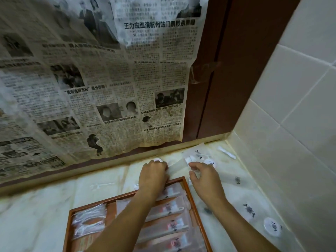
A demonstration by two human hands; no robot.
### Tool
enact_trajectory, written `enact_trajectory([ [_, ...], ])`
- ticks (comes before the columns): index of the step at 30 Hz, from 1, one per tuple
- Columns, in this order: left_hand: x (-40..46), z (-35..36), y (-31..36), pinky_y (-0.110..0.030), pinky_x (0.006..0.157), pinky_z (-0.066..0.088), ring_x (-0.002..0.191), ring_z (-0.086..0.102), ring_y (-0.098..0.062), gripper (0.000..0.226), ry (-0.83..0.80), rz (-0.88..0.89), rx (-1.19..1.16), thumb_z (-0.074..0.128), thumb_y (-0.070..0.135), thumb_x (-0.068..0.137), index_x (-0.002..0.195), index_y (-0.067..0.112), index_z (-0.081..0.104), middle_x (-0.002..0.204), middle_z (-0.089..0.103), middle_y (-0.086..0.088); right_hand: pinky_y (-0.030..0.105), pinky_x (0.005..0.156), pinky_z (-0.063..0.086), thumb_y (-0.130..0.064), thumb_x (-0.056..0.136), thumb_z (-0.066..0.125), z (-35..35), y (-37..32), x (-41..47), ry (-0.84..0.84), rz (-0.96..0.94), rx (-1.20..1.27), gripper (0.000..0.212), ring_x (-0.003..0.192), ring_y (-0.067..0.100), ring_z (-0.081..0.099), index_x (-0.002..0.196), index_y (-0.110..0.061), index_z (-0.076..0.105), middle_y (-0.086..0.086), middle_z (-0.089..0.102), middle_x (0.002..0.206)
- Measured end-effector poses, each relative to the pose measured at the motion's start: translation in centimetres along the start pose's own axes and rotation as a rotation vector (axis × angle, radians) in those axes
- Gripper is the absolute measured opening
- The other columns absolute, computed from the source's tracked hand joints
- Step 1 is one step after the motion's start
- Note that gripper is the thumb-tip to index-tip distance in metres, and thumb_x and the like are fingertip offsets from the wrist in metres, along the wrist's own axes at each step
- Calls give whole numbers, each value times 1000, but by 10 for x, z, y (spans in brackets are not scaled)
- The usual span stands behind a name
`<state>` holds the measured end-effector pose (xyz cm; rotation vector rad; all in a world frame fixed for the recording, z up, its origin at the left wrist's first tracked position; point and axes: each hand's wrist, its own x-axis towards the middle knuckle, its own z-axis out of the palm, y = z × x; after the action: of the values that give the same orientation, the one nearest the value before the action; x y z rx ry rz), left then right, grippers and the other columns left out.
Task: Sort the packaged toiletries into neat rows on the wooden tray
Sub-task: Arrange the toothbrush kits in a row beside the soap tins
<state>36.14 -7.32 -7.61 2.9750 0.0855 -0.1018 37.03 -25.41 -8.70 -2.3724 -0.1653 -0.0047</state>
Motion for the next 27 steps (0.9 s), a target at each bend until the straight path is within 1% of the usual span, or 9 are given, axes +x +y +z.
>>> enact_trajectory([
  [3, -2, -7, -2, -33, 79, 45, 92, 61, -24, 17, 51, -11, -55, 53, 19, 87, 93, 20, 69, 95, 68, -1, 37, 95, 49, -20, 90, 62, 1, -1, 2, -6, -8, 9, 28, 105, 14, 59, 118, -21, 68, -8, 70, 107],
  [7, -12, -16, -8, -32, 64, 37, 76, 60, -25, 20, 111, -31, -167, 54, 24, 88, 69, 17, 54, 76, 67, -2, 33, 96, 49, -20, 92, 61, -3, -7, 0, 0, 5, 60, 28, 106, 12, 59, 119, -21, 68, -7, 69, 108],
  [11, -30, -26, -18, -32, 63, 50, 69, 63, -19, 22, 73, -185, -396, 57, 30, 92, 78, 19, 71, 71, 69, 1, 24, 92, 49, -19, 94, 58, -6, -16, -8, -23, 59, 162, 26, 103, 7, 60, 119, -19, 67, -6, 69, 109],
  [15, -66, -37, -26, -18, 56, 41, 63, 61, -7, 23, 55, -261, -634, 63, 26, 93, 72, 20, 71, 67, 68, 4, 10, 78, 47, -18, 94, 59, -11, -27, -23, -54, 111, 285, 23, 90, -1, 61, 115, -19, 68, -8, 69, 100],
  [17, -89, -40, -26, -13, 51, 38, 59, 58, 0, 25, 54, -278, -701, 65, 25, 93, 68, 25, 69, 62, 65, 9, 14, 79, 50, -21, 93, 62, -12, -32, -34, -81, 133, 337, 20, 88, -3, 61, 112, -20, 69, -9, 69, 97],
  [20, -123, -37, -20, -13, 52, 39, 60, 58, 3, 24, 91, -303, -738, 66, 27, 92, 68, 31, 67, 61, 65, 17, 17, 80, 51, -27, 92, 64, -14, -43, -52, -176, 153, 421, 13, 86, -1, 64, 102, -23, 72, -11, 71, 90],
  [22, -145, -31, -15, -23, 58, 46, 63, 60, 3, 19, 167, -308, -730, 67, 30, 91, 72, 33, 68, 65, 66, 20, 30, 80, 56, -26, 93, 61, -16, -49, -65, -235, 167, 482, 13, 80, 5, 68, 90, -24, 73, -8, 74, 83],
  [24, -164, -25, -6, -34, 65, 52, 67, 63, 1, 14, 240, -336, -726, 67, 32, 89, 75, 33, 68, 69, 68, 19, 38, 74, 59, -24, 94, 58, -18, -56, -79, -299, 204, 523, 17, 73, 11, 70, 87, -21, 73, -3, 75, 79],
  [27, -190, -21, 13, -30, 68, 53, 71, 63, 4, 12, 338, -327, -738, 69, 28, 88, 80, 38, 66, 75, 68, 22, 39, 60, 58, -21, 96, 59, -19, -69, -102, -350, 237, 639, 22, 60, 17, 68, 81, -11, 72, 3, 72, 69],
])
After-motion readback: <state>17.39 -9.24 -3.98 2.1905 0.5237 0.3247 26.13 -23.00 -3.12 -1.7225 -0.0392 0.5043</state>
